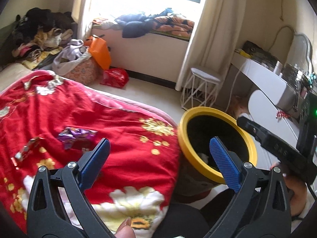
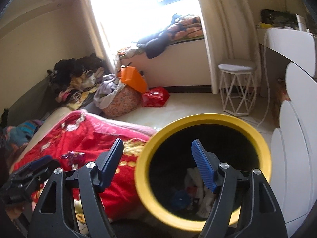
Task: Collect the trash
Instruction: 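Move both tools back to the candy wrappers on the bedspread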
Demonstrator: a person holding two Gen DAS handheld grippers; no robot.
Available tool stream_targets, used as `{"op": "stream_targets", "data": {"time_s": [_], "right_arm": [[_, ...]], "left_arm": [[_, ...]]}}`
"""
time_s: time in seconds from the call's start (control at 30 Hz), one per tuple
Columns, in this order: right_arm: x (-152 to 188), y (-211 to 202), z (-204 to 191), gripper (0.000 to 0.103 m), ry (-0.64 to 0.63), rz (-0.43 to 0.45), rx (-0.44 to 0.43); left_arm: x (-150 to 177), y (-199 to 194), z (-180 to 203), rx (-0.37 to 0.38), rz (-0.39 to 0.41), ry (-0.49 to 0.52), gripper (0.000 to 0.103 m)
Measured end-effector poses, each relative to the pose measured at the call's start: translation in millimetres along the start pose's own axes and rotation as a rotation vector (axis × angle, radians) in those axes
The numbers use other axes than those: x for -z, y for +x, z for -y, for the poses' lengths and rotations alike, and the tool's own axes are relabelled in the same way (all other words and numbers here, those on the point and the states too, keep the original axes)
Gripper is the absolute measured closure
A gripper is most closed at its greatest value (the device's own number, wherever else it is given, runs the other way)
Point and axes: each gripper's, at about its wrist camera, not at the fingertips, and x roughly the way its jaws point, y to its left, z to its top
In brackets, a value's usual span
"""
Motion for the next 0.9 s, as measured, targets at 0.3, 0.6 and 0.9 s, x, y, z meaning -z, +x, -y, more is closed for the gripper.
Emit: {"op": "stream_targets", "data": {"time_s": [0.3, 0.6, 0.9], "right_arm": [[8, 8, -46, 0.032, -0.082, -0.044, -0.071], [19, 17, -89, 0.03, -0.154, -0.096, -0.15], [34, 39, -124, 0.029, -0.208, -0.181, -0.217]], "left_arm": [[-5, -20, -44, -0.081, 0.053, -0.062, 0.011], [-7, -30, -87, -0.13, 0.069, -0.158, 0.011], [-2, -34, -132, -0.18, 0.052, -0.263, 0.011]]}}
